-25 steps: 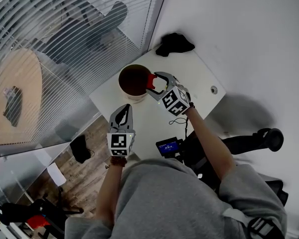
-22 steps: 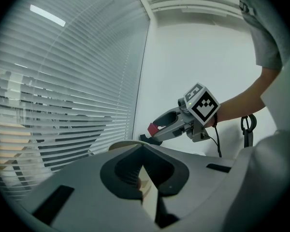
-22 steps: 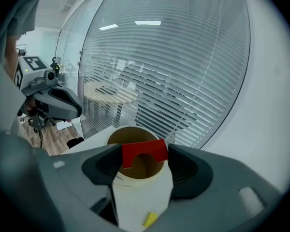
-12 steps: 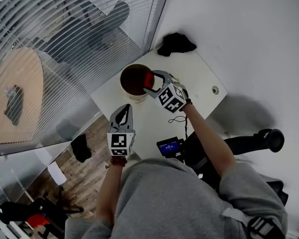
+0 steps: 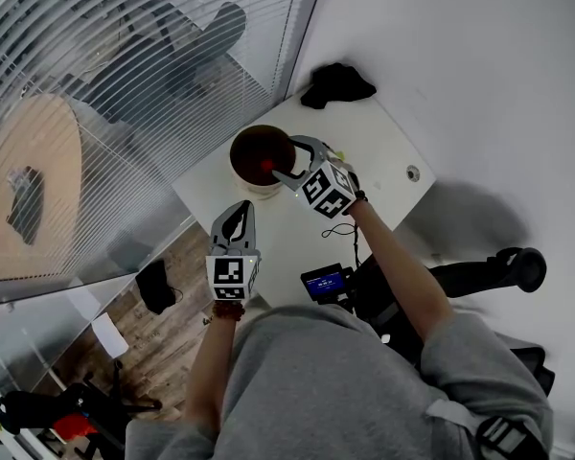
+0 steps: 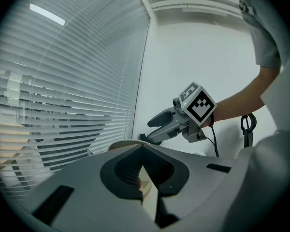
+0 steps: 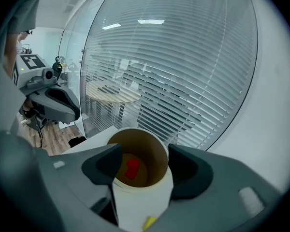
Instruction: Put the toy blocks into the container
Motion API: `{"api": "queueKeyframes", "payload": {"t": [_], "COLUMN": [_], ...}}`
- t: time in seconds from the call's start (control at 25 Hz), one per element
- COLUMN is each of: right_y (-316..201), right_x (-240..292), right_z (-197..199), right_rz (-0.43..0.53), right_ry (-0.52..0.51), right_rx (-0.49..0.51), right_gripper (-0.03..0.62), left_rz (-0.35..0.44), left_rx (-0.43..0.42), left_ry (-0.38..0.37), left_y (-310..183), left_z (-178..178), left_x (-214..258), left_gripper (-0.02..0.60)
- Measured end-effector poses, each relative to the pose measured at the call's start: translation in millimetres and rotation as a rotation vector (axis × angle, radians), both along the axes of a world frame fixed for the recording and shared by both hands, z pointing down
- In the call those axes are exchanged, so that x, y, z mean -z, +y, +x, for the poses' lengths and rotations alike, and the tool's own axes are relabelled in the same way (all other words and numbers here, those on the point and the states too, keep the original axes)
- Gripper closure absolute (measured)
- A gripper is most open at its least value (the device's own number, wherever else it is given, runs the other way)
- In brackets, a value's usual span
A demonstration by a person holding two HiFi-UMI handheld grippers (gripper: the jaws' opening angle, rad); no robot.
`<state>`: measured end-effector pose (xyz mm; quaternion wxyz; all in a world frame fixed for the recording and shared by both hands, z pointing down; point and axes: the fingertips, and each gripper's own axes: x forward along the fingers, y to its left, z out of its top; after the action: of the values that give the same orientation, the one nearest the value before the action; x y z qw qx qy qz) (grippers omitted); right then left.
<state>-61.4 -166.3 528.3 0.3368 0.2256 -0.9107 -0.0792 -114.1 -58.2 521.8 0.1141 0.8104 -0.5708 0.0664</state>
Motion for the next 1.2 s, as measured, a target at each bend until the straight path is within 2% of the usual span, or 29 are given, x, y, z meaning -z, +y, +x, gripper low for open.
{"api": "queueKeyframes", "payload": {"t": [0.24, 0.44, 0.72, 1.2], "right_y": [-2.6, -3.6, -2.2, 0.6], "right_x": [6.7, 1.4, -16.4, -46.1], "right_z": [15.5, 43.8, 87.8, 128.3], "right_rz": [0.019, 0.009, -0.022, -0.062], "right_ry": [-0.018, -0.024, 0.002, 0.064], "right_rx": [-0.036, -0.091, -0.16, -0.216], "right_gripper": [0.287, 0.287, 0.287, 0.287], "left_rz": [0.001, -0.016, -0.026, -0.041], "left_rx": [-0.012, -0.019, -0.04, -0.101], "left_ry": [-0.001, 0.0, -0.017, -0.02], "left_y": [-0.5, 2.4, 4.8, -2.4], "left_z": [4.3, 9.4, 18.5, 43.4], "left_x": [-1.9, -6.3, -10.0, -14.1], "left_gripper": [0.574, 0.574, 0.574, 0.574]}}
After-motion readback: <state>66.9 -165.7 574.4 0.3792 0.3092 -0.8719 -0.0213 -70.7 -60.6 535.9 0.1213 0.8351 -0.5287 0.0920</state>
